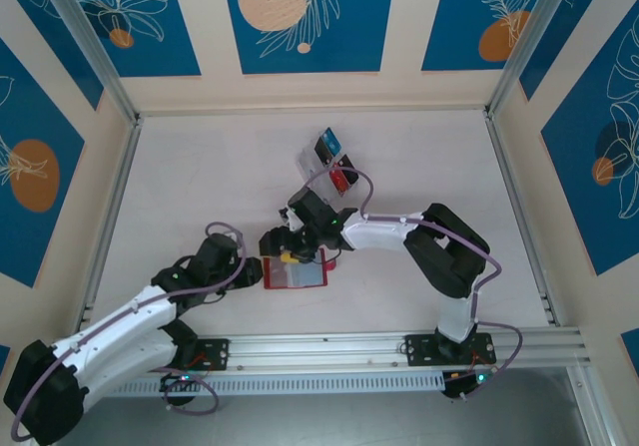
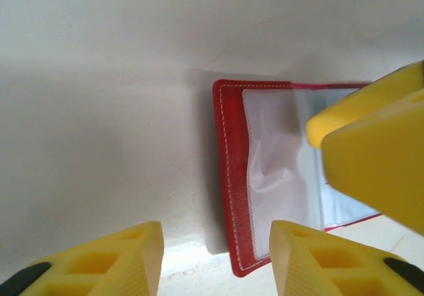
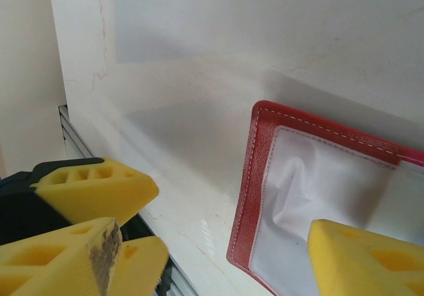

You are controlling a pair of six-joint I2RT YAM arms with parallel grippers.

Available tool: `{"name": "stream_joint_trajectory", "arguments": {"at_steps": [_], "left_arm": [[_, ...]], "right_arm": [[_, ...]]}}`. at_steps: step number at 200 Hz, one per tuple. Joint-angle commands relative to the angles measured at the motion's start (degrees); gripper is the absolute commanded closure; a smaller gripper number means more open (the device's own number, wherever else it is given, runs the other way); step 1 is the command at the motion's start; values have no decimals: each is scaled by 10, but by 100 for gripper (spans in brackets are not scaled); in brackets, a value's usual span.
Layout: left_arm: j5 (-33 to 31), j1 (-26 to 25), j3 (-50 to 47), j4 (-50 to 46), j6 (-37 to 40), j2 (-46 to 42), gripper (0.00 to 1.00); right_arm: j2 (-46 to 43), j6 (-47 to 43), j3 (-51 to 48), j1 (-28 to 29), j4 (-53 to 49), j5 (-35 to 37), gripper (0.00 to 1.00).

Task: Put the credit cards into the card holder
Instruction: Flip over the card slot in the card holder, then pick up the credit card from the storage box.

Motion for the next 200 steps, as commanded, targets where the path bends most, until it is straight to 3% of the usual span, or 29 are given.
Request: {"name": "stream_joint_trajectory", "arguments": {"at_steps": [1, 20, 74, 127, 164, 200], "left_arm": [[18, 4, 8, -4, 23, 27, 51], [25, 4, 16, 22, 30, 59, 50], [29, 1, 44, 65, 53, 152, 48], [1, -12, 68, 77, 59, 213, 52], [-17, -36, 60, 93, 49, 220, 56], [-20, -47, 51, 86, 41, 196, 53]], "right_arm": [[-4, -13, 18, -8, -22, -21, 24], [-28, -24, 13, -26, -54, -6, 24], [-129, -130, 62, -41, -268, 182, 26], [-168, -209, 136, -124, -385, 338, 37], [-138, -257, 203, -217, -403, 340, 40], [-68, -300, 285, -274, -422, 317, 41]]}}
